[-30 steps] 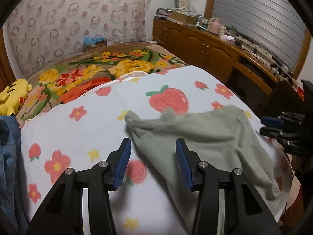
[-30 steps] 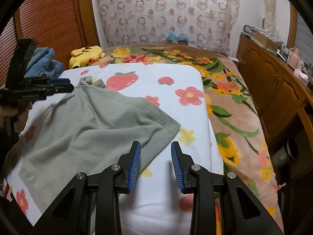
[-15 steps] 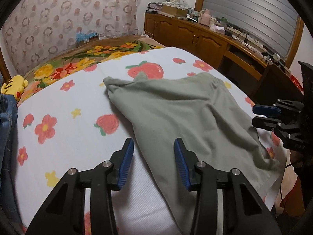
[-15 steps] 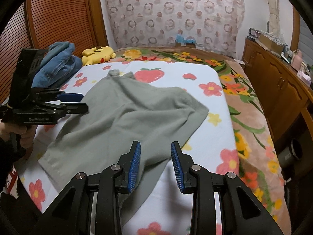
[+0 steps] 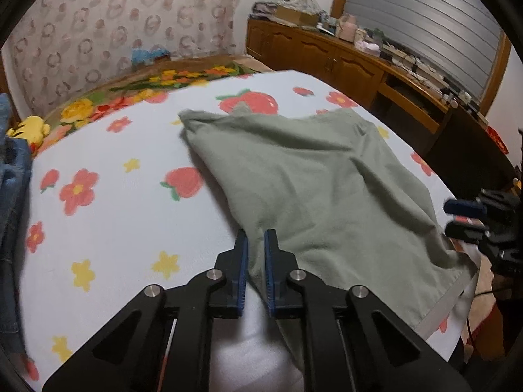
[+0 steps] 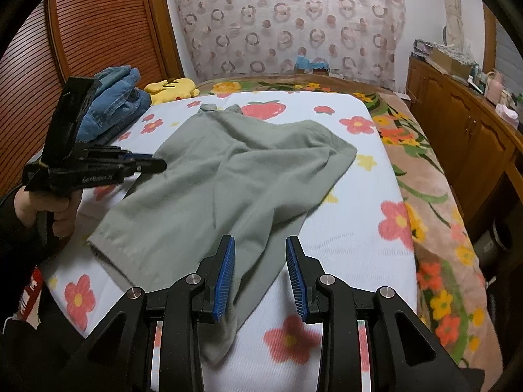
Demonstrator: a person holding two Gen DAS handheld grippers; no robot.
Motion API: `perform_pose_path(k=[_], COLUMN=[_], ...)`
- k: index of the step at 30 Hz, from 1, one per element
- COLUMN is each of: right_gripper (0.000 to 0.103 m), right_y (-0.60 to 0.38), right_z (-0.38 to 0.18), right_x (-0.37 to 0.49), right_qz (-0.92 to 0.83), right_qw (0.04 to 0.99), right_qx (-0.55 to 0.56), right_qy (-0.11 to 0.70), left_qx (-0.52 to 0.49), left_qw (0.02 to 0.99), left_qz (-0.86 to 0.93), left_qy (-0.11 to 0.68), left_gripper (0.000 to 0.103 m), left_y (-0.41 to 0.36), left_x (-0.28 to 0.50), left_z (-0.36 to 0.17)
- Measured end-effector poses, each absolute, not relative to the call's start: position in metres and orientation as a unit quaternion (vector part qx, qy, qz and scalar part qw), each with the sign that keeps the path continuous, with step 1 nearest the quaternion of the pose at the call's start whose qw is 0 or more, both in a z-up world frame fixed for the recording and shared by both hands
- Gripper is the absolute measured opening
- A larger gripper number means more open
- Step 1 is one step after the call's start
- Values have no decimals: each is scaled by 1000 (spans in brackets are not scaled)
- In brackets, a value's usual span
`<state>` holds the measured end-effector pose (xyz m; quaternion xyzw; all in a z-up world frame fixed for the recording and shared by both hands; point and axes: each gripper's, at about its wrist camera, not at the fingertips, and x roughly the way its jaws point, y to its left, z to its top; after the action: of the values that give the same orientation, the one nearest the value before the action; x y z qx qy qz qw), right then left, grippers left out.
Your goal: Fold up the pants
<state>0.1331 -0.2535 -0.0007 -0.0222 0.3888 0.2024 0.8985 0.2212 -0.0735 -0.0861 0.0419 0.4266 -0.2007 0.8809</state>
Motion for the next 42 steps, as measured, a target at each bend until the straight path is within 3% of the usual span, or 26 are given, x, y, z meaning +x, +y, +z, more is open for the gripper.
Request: perform_pose_path(k=[9,11,16,28,35,42], right_gripper=[33,33,33,33,12,8], right_y=[-257,-256,-253,-253,-251,-259], right_z=[0,1,-4,-10,-8,8], right_x=[121,118,105,91,82,69], right_qz=[205,207,208,212,231,224], right_qw=[897,897,895,889,884,894], right_qx=[-11,-8,-5,9,0,6], right_qy=[392,391,396,405,406,388], left_qx=[27,28,33,42,36,42], left_qw=[889,891,894,885,885,882], left_qz=[-178,-176,-186,-210,-211,-212], left_qy=[421,418,405,413,412,420], left_gripper=[11,17,48,48,48,48], left_y=[-59,-59,-60,-78,-79,-81], left_x=[207,201,185,151,143,139], left_z=[-79,-75,-69,-82,-86,-94])
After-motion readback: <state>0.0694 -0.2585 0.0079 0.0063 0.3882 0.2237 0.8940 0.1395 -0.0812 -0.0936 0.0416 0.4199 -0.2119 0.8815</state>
